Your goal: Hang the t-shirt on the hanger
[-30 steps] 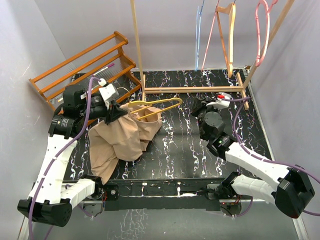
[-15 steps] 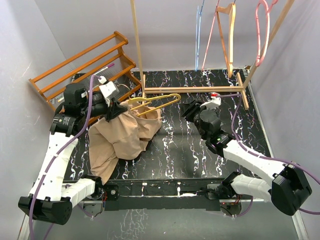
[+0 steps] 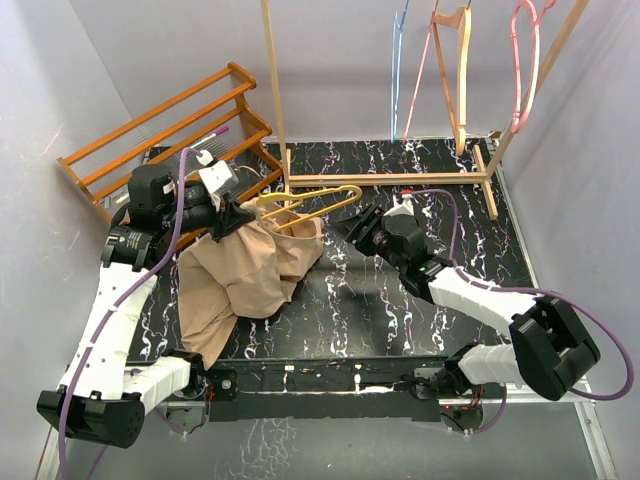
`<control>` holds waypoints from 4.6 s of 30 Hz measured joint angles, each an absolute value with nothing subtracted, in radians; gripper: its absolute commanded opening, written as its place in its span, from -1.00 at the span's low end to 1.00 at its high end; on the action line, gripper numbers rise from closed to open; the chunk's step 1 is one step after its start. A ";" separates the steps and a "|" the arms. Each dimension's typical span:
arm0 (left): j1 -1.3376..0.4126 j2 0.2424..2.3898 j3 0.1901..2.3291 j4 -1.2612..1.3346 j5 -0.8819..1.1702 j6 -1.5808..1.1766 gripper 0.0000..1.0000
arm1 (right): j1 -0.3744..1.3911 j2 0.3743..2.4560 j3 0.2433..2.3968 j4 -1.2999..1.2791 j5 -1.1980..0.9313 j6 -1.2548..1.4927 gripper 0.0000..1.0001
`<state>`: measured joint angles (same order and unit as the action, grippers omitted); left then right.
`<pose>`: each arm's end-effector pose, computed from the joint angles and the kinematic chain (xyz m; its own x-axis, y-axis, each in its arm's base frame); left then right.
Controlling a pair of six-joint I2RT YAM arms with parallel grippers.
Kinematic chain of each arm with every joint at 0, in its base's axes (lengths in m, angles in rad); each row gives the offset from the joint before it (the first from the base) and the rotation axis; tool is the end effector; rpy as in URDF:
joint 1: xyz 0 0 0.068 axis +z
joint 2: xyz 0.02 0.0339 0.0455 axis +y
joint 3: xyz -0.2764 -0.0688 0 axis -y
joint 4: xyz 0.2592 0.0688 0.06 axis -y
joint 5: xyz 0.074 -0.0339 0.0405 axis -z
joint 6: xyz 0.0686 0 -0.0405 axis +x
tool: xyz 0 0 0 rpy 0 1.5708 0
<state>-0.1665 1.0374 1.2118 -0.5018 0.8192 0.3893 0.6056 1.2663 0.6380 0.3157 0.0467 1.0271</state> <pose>0.2271 -0.0890 0.4167 0.0085 0.2614 -0.9652 0.8562 0.4967 0.1420 0.2630 0.1782 0.2295 -0.5862 0.6339 -0.5045 -0.0589 0.5877 0.8069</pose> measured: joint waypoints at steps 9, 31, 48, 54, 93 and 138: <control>-0.167 1.038 1.212 -0.505 0.820 0.401 -1.00 | 0.606 1.336 0.639 0.358 -0.091 1.075 0.09; -0.167 1.040 1.211 -0.524 0.823 0.424 -1.00 | 0.637 1.469 0.703 0.489 -0.176 1.124 0.05; -0.167 1.044 1.212 -0.534 0.825 0.433 -1.00 | 0.667 1.353 0.729 0.305 0.033 1.036 -0.84; -0.167 1.035 1.211 -0.573 0.823 0.476 -1.00 | 0.651 1.265 0.721 0.241 0.140 1.003 -0.84; -0.172 1.034 1.175 -0.643 0.833 0.612 -1.00 | 0.593 1.113 0.807 0.038 0.321 0.788 -0.84; -0.249 1.127 1.143 -0.712 0.579 0.852 -1.00 | 0.669 1.237 0.929 -0.053 0.494 0.603 -0.84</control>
